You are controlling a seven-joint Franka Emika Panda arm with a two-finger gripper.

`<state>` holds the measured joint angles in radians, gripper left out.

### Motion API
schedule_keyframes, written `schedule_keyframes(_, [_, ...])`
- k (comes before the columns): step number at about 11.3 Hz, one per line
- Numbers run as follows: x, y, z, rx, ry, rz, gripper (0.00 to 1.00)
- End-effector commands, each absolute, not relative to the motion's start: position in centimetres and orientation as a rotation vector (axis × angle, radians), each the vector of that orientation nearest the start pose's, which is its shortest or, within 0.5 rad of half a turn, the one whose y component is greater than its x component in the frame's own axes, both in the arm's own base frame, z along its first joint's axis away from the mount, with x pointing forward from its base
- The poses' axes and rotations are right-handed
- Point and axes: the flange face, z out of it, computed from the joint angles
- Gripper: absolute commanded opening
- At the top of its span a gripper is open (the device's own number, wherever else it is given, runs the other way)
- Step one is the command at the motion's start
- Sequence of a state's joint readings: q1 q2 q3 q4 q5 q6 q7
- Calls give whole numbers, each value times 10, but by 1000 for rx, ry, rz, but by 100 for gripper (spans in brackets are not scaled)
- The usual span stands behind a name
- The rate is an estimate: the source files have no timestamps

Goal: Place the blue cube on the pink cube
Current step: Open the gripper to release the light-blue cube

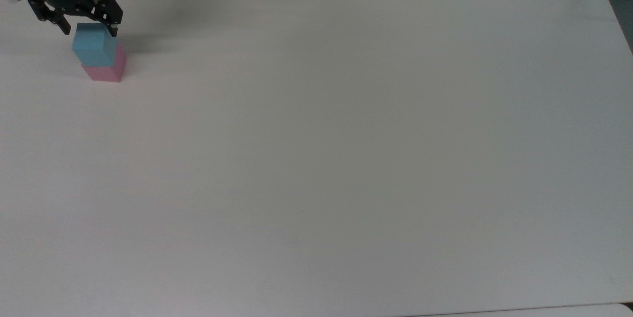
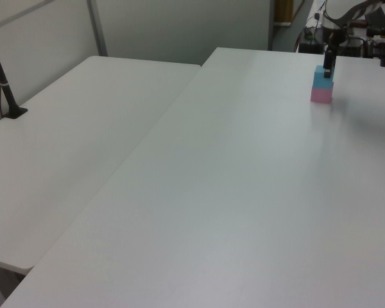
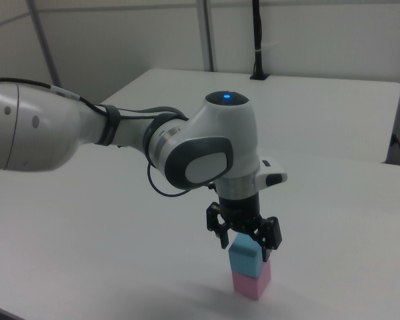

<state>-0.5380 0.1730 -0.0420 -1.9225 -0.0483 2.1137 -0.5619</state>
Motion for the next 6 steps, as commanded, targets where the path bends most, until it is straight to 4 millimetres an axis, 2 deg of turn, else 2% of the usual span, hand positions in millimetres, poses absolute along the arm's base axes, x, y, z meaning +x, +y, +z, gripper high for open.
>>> schedule_keyframes(1, [493,-325,447,-3199,112,-21,100])
schedule_keyframes(4, [502,-298,540,-3131,273,73,100])
schedule_keyframes(5, [508,-273,574,-3101,322,70,100])
schedule_keyframes(6, [504,-249,603,-3065,382,72,100])
